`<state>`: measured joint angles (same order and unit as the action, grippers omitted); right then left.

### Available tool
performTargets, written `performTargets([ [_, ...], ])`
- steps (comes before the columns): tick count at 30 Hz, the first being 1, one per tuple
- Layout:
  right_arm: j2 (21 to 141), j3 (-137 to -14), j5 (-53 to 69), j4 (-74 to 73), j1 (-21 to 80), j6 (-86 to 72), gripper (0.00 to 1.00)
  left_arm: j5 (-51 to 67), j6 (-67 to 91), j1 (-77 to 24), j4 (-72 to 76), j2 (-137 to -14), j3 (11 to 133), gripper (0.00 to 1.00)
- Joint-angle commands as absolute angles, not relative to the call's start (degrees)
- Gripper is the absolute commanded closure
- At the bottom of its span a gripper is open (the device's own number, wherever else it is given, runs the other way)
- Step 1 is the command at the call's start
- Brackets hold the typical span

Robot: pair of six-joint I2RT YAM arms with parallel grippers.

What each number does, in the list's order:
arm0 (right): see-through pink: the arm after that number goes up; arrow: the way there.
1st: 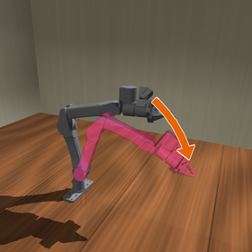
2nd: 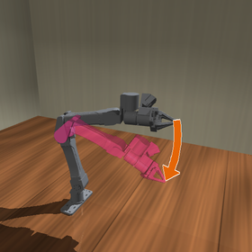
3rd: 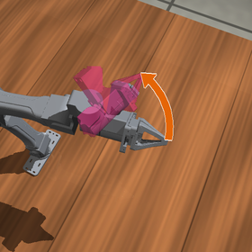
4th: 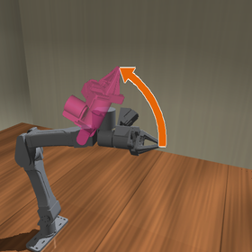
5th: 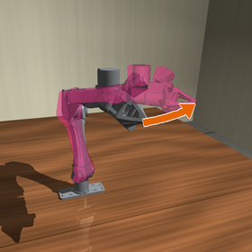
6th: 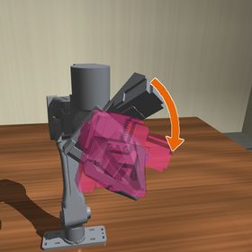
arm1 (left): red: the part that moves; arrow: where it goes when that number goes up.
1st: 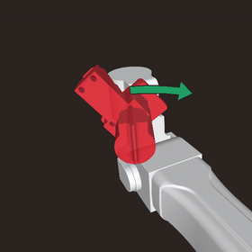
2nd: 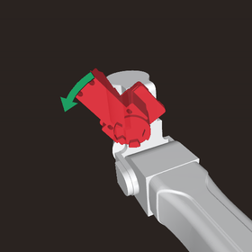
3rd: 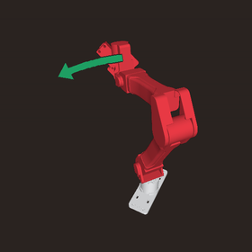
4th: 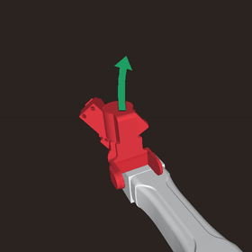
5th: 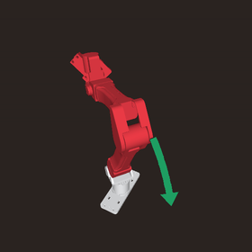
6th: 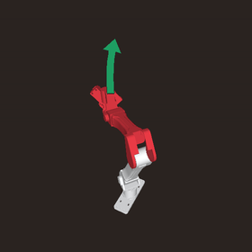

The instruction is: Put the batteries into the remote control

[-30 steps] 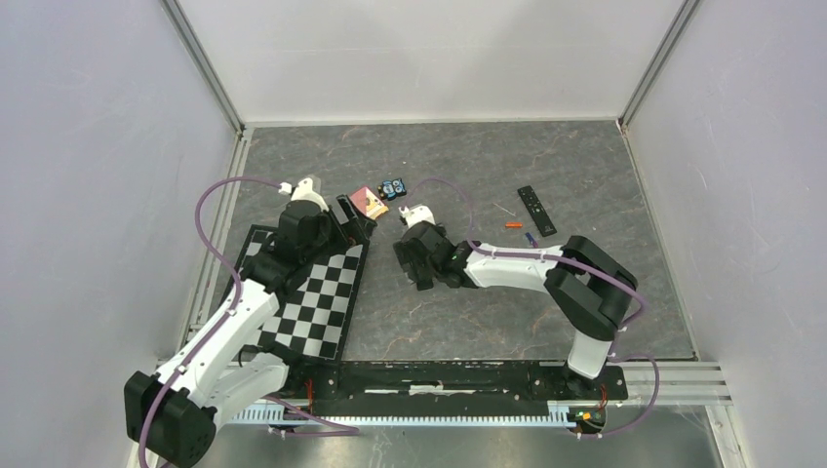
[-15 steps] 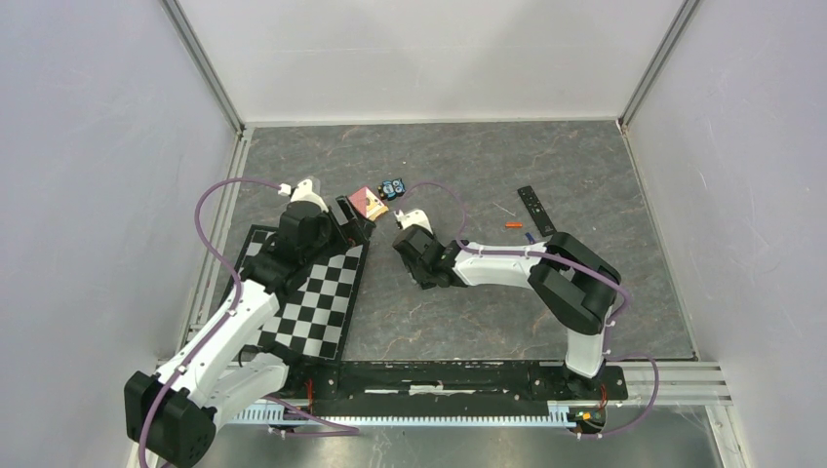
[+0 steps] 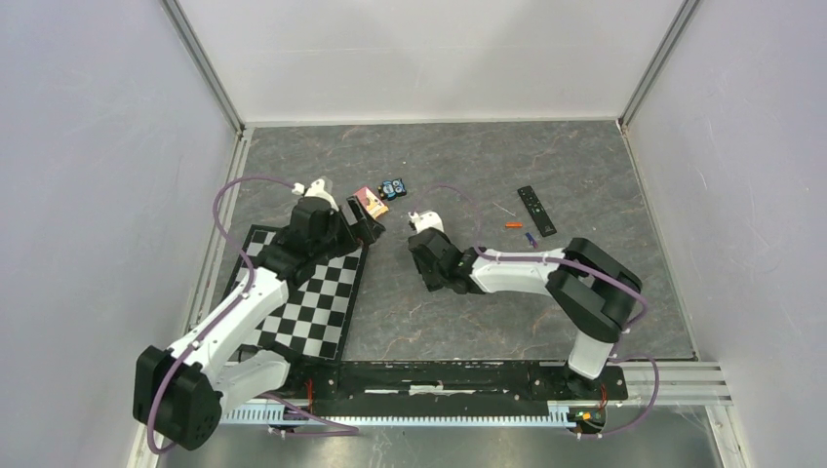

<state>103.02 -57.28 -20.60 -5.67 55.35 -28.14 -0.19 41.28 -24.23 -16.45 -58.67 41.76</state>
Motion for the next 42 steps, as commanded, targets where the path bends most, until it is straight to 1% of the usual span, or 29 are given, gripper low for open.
performTargets([
  [1, 94.32, -51.35, -19.73, 5.52, 54.17, -24.56, 0.70, 6.95, 43.24, -24.19, -10.76, -62.06, 41.23, 0.00],
  [7, 87.84, -44.41, -14.92, 13.83, 51.93, -19.42, 0.70, 18.68, 43.75, -24.27, -3.59, -68.33, 41.14, 0.00],
  [12, 83.31, -40.91, -9.85, 18.51, 50.17, -15.92, 0.70, 25.64, 45.28, -24.45, 1.94, -73.41, 41.34, 0.00],
  [18, 81.04, -40.40, -6.16, 20.61, 49.60, -13.34, 0.70, 28.94, 49.82, -24.70, 7.32, -77.15, 40.94, 0.00],
  [21, 81.38, -42.43, -6.84, 19.57, 49.25, -16.99, 0.70, 30.18, 52.87, -24.83, 13.13, -77.61, 39.01, 0.02],
  [23, 81.37, -43.38, -4.71, 20.28, 49.04, -19.96, 0.70, 29.64, 54.05, -25.03, 16.21, -77.29, 37.83, 0.05],
  [26, 81.17, -44.32, -2.11, 20.95, 49.04, -23.44, 0.70, 28.39, 54.61, -25.33, 18.60, -77.09, 37.13, 0.15],
  [31, 80.98, -45.04, -0.17, 20.96, 49.04, -26.62, 0.70, 26.44, 55.41, -26.67, 20.61, -77.71, 37.43, 0.35],
  [33, 81.16, -45.39, -0.16, 20.84, 49.08, -27.49, 0.70, 26.87, 55.85, -27.27, 21.92, -78.47, 37.87, 0.48],
  [34, 81.13, -45.44, -0.18, 20.81, 49.04, -27.86, 0.70, 26.97, 56.06, -27.49, 22.13, -78.84, 38.06, 0.52],
  [36, 81.12, -45.66, -0.18, 20.92, 49.04, -28.19, 0.70, 27.28, 55.95, -27.93, 22.30, -79.46, 38.48, 0.64],
  [38, 81.04, -45.83, 1.88, 20.96, 48.83, -28.25, 0.69, 28.02, 55.53, -28.10, 22.78, -79.83, 38.33, 0.79],
  [40, 80.83, -46.22, 3.80, 19.99, 48.00, -27.99, 0.66, 29.38, 54.07, -28.17, 23.89, -79.79, 38.09, 0.94],
  [41, 80.52, -46.18, 5.68, 19.50, 46.96, -27.53, 0.62, 29.64, 52.98, -28.11, 23.80, -79.64, 38.07, 0.98],
  [42, 79.90, -45.98, 8.44, 19.04, 46.02, -26.79, 0.55, 29.81, 51.56, -28.11, 23.35, -79.26, 38.09, 0.98],
])
